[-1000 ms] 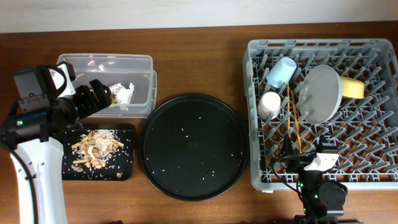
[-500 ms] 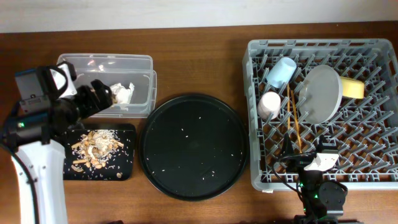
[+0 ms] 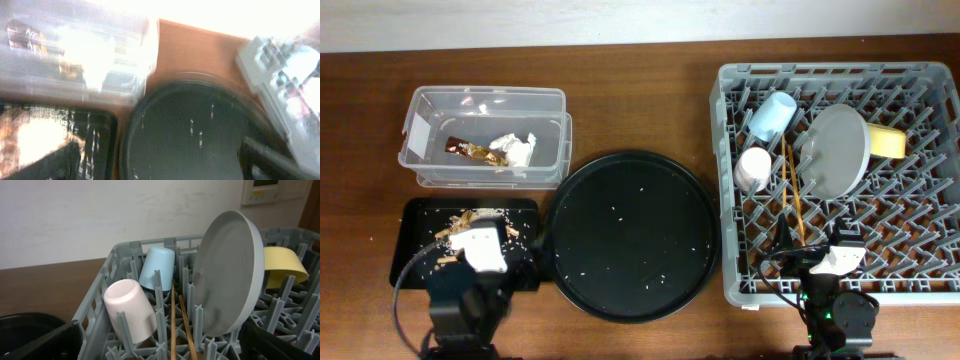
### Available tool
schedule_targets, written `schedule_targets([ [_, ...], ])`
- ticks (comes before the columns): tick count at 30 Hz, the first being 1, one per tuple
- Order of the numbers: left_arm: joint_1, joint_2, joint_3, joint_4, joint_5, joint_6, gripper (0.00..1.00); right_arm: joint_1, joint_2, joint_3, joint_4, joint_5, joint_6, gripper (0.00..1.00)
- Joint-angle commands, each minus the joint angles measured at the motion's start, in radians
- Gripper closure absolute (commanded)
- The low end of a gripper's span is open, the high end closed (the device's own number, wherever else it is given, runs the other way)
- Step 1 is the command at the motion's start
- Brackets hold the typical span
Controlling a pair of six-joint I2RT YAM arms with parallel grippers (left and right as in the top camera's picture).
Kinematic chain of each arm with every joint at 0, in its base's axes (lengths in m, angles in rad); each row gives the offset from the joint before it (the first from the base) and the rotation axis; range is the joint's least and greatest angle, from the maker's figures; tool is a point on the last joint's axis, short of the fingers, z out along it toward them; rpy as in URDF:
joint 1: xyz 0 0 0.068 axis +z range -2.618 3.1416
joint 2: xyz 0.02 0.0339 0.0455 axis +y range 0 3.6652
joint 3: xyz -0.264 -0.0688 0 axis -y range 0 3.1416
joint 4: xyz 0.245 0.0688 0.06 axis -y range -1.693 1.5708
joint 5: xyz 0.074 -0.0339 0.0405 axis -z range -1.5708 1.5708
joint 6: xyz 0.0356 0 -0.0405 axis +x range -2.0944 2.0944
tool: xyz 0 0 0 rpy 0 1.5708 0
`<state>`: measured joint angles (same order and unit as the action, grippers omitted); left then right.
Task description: Sort waste into correct bins and load items into the dishwasher rack
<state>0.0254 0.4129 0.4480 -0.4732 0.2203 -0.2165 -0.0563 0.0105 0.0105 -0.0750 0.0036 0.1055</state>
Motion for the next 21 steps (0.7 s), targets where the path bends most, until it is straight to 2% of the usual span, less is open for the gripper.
schedule_targets([
  [1,-0.003,-0.104,-0.172,0.346,-0.007,0.005,0.01,-0.004,-0.006,-0.005,-0.005,0.008,0.008,0.02],
  [3,-0.003,-0.156,-0.282,0.517,-0.007,0.005,0.01,-0.004,-0.006,-0.005,-0.005,0.008,0.008,0.02],
  [5,-0.003,-0.220,-0.369,0.543,-0.008,0.006,0.01,-0.004,-0.006,-0.005,-0.005,0.008,0.008,0.02],
  [8,-0.003,-0.311,-0.440,0.523,-0.011,0.006,0.01,-0.004,-0.006,-0.005,-0.005,0.008,0.008,0.02],
  [11,-0.004,-0.389,-0.439,0.403,-0.093,0.007,0.01,-0.004,-0.006,-0.005,-0.005,0.008,0.008,0.02],
  [14,-0.006,-0.408,-0.440,0.395,-0.172,0.011,0.01,-0.004,-0.006,-0.005,-0.005,0.008,0.008,0.02],
  [15,-0.010,-0.408,-0.439,0.390,-0.214,0.028,0.01,-0.004,-0.006,-0.005,-0.005,0.009,0.008,0.02],
  [18,-0.039,-0.408,-0.440,0.389,-0.219,0.167,0.01,-0.004,-0.006,-0.005,-0.005,0.008,0.008,0.02],
  [21,-0.041,-0.408,-0.440,0.389,-0.227,0.170,0.01,-0.004,-0.006,-0.005,-0.005,0.008,0.008,0.02],
])
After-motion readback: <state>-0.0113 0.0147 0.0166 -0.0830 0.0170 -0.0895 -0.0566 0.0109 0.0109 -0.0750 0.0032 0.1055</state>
